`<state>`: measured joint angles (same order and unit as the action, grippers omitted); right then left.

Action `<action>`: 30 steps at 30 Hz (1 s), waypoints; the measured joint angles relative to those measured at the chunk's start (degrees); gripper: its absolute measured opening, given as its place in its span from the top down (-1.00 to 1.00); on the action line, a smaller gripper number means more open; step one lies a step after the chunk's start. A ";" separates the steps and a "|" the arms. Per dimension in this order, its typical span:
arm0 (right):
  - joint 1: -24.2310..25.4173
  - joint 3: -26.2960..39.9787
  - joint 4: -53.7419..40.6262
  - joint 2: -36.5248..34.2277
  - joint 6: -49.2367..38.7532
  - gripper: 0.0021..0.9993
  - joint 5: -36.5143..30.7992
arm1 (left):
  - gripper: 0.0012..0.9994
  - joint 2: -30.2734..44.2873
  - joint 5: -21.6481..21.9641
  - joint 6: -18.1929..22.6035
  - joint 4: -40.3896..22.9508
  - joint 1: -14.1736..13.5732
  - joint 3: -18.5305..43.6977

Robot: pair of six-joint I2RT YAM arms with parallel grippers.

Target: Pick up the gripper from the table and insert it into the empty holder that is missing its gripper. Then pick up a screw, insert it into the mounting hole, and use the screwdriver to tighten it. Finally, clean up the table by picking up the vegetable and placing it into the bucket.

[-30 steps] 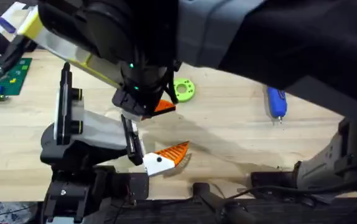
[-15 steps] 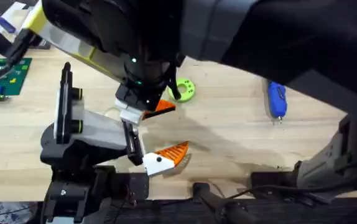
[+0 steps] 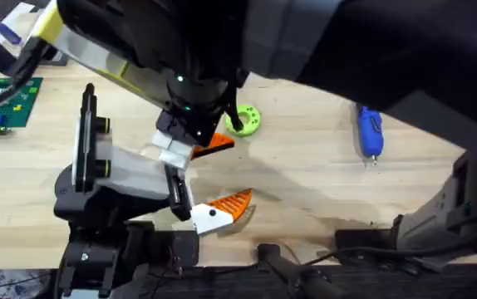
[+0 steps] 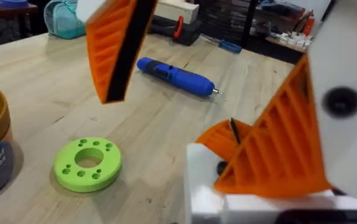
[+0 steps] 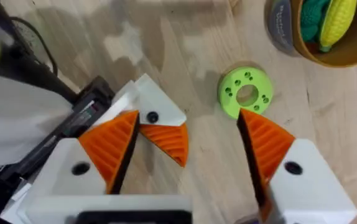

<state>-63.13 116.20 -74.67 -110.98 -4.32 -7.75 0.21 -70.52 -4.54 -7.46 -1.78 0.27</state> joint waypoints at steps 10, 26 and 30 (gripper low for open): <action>0.00 0.00 0.00 0.00 0.00 -0.95 0.00 | -0.97 0.00 0.00 0.00 0.00 0.00 0.00; -0.72 0.26 -2.01 0.76 -0.50 -0.95 3.34 | 0.99 0.11 2.14 -0.13 0.39 0.59 -0.02; -0.72 0.26 -1.99 0.76 -0.50 -0.96 3.34 | 0.99 0.11 2.17 -0.13 0.39 0.59 -0.02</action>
<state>-63.86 116.46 -76.66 -110.21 -4.82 -4.40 0.32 -68.35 -4.67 -7.07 -1.19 0.25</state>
